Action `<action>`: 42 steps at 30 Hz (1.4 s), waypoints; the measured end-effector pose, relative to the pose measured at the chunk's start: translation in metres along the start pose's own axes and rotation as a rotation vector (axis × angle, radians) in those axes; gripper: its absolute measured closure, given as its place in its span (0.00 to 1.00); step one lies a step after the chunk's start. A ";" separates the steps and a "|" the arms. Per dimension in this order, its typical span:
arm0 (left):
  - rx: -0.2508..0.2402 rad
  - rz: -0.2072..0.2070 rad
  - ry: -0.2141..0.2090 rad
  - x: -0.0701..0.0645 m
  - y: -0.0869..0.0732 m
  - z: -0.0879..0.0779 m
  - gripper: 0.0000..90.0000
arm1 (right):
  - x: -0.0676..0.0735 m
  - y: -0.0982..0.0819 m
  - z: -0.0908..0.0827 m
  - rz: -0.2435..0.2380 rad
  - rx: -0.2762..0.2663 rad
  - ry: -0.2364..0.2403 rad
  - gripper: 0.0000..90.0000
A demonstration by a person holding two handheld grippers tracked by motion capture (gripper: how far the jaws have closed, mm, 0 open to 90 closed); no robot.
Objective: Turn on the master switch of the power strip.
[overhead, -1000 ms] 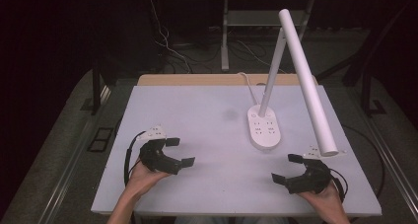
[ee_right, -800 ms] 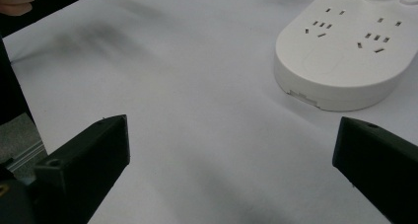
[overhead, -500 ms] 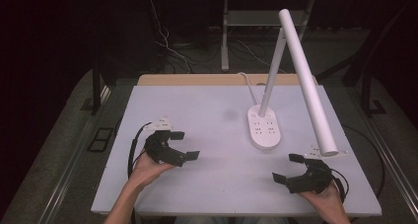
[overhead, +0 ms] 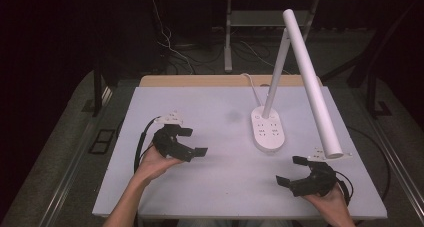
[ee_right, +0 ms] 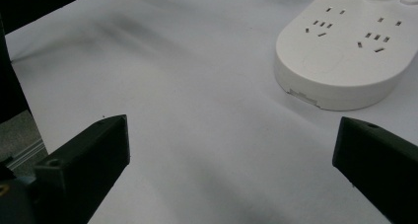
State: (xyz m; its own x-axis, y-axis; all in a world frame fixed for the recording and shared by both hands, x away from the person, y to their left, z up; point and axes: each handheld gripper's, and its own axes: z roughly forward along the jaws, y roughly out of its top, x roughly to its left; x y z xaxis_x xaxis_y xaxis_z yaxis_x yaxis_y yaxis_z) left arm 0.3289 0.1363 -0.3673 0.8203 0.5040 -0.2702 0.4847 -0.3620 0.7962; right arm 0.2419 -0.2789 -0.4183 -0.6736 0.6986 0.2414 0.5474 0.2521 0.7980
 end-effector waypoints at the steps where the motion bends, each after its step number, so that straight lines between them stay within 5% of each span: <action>1: 0.003 0.006 -0.001 0.001 0.002 0.001 0.02 | 0.000 0.000 0.000 0.001 0.001 0.000 0.00; 28: 0.085 0.089 -0.017 0.009 0.059 0.034 0.02 | 0.000 -0.002 -0.001 -0.005 -0.001 -0.005 0.00; 42: 0.102 0.090 0.002 0.018 0.084 0.048 0.03 | 0.001 -0.002 -0.001 -0.013 0.000 -0.003 0.00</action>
State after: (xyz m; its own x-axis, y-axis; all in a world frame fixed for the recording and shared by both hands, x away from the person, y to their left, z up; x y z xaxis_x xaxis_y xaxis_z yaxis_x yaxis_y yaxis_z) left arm 0.3992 0.0769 -0.3311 0.8612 0.4675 -0.1995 0.4380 -0.4834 0.7579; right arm 0.2397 -0.2795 -0.4189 -0.6793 0.6970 0.2297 0.5388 0.2611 0.8009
